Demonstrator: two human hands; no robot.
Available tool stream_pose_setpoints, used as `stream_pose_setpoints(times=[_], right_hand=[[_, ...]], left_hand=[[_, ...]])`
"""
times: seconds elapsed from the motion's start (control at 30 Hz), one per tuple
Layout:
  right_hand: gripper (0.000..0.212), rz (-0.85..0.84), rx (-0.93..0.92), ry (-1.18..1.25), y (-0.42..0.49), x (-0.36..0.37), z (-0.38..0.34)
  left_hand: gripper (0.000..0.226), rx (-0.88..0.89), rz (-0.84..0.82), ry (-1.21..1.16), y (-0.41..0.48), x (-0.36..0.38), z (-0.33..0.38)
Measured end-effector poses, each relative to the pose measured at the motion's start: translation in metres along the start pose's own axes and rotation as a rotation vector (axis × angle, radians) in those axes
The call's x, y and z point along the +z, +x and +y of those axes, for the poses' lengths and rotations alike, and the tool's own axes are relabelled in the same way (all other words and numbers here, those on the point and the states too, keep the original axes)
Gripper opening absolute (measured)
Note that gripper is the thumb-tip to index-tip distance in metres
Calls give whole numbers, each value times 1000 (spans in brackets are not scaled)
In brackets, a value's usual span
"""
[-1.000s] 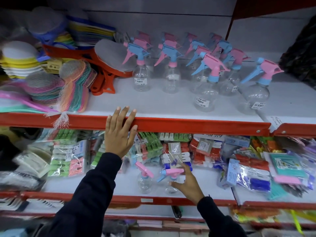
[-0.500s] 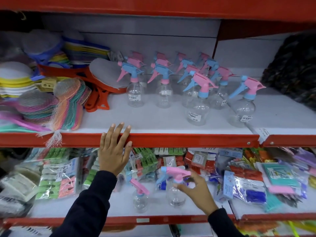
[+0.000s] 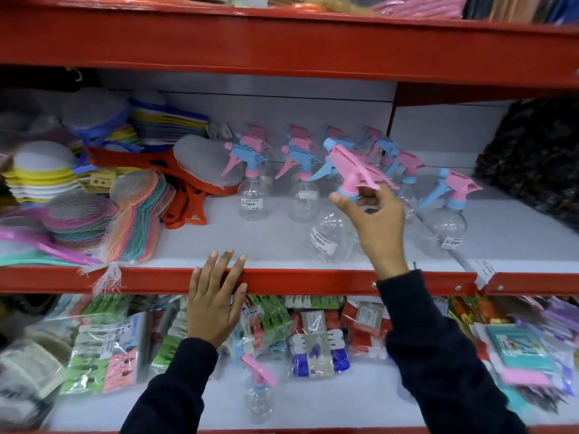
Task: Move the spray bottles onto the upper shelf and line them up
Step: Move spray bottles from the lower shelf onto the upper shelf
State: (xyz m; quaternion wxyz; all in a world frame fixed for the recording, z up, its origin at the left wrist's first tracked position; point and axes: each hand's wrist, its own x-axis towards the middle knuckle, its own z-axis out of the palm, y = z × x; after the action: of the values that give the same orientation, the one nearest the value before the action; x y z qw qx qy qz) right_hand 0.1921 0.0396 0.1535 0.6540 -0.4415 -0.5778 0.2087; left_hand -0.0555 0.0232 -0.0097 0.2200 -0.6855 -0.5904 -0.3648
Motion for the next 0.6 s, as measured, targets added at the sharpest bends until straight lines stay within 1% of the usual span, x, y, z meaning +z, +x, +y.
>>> stream_pose_setpoints(times=[0.13,0.27,0.47,0.6], right_hand=[[30,30,23,-40,13,36,25],[33,54,-32,-122,18,60,44],[37,63,-25,-195,20,69,58],[30,81,-18,-219,19,70,56]], left_hand=[[46,-2,-5,-4,0,1,-1],[45,6,5,-5,0,2,-1],[46,8,23,1,0,4,-2],[46,9,40,11,0,7,-4]])
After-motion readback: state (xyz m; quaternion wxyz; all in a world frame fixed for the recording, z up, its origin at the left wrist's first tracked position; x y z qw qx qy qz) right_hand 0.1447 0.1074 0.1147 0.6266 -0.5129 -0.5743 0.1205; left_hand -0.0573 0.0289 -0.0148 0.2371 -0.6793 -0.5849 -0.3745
